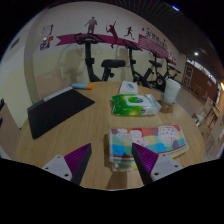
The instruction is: Fold towel
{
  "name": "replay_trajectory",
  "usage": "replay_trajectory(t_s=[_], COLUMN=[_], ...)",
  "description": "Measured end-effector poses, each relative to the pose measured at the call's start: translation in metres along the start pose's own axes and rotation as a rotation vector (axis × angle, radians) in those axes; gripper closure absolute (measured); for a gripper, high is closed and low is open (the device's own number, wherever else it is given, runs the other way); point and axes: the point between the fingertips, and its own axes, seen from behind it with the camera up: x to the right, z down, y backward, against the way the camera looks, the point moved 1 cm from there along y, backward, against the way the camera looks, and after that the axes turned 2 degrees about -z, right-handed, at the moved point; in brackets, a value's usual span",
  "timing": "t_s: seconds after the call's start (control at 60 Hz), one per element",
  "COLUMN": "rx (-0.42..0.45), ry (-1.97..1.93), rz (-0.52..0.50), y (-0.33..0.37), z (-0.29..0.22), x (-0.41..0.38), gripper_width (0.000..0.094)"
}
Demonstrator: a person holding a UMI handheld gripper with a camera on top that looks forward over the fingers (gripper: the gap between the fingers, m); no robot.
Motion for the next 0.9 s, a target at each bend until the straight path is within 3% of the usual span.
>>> replay_trajectory(t_s=[0.117, 0.2, 0.217, 0.283, 0.333, 0.417, 0.517, 0.7, 0.9], rx=[-0.023, -0.025, -0.027, -0.038, -0.048, -0.089, -0.121, -0.053, -0.019], ry=[0.020, 0.039, 0.043, 0.047, 0.085, 0.142, 0.037, -0.083, -0.109], rz=[0.006, -0.003, -0.003, -0.012, 0.057, 0.085, -0.013, -0.081, -0.044], y=[-0.025, -0.034, -0.035, -0.038, -0.039, -0.039, -0.026, 0.023, 0.046], z=[0.001, 0.002, 0.003, 0.004, 0.004, 0.006, -0.001, -0.058, -0.081], x=[-0.001, -0.005, -0.006, -0.010, 0.002, 0.000, -0.026, -0.016, 0.065], gripper_width=[0.0109, 0.0209, 0.0266, 0.0634, 0.0910, 0.0924, 0.0930, 0.0928, 0.0927])
